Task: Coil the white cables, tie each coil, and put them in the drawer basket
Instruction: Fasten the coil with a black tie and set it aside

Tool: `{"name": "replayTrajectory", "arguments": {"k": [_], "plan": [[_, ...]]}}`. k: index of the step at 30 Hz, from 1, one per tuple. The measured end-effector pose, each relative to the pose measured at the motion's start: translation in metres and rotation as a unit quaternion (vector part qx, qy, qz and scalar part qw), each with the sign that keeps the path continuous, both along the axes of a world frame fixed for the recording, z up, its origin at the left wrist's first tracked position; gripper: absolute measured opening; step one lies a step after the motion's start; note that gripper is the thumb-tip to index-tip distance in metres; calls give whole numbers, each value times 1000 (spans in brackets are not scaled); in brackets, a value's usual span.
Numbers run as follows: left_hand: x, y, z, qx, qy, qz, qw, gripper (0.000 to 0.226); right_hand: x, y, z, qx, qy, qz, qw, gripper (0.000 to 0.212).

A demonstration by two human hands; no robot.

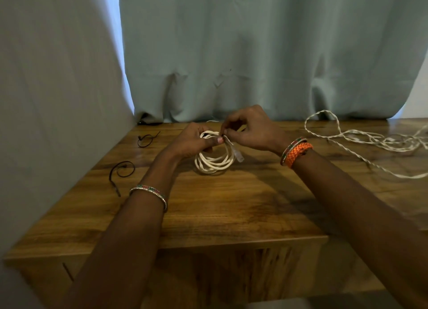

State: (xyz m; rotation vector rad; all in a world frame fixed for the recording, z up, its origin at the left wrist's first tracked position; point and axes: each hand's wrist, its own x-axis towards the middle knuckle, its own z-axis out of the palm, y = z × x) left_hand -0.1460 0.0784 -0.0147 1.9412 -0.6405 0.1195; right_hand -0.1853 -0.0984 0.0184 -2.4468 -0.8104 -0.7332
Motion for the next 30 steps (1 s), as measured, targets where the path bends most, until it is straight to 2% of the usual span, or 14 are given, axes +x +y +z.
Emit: {"name": "replayTrajectory", "arguments": {"k": [5,10,12,14,16,19,21,25,30], "plan": [[-4,-1,1,3,10,-13,1000,3,-1,-5,10,-8,103,14,995,8],[-10,-3,4,5,41,-40,998,3,5,-6,19,-114,80,-7,990,11],[-14,-5,5,3,53,-55,997,7,6,-5,25,-133,103,-13,986,9],[-16,-5,5,-2,57,-68,996,9,6,-2,28,-124,166,8,978,3],[-16,-3,6,7,56,-76,995,6,8,0,28,-114,219,21,969,6],[-18,-2,7,37,57,-76,995,5,11,0,29,-113,251,13,961,13],[-20,-2,8,52,51,-73,995,8,11,0,30,-121,256,12,959,10],[-20,-3,9,74,36,-58,995,10,5,2,32,-179,195,2,964,8],[-19,-4,10,92,16,-47,994,14,-1,3,27,-317,-2,26,948,8]]}}
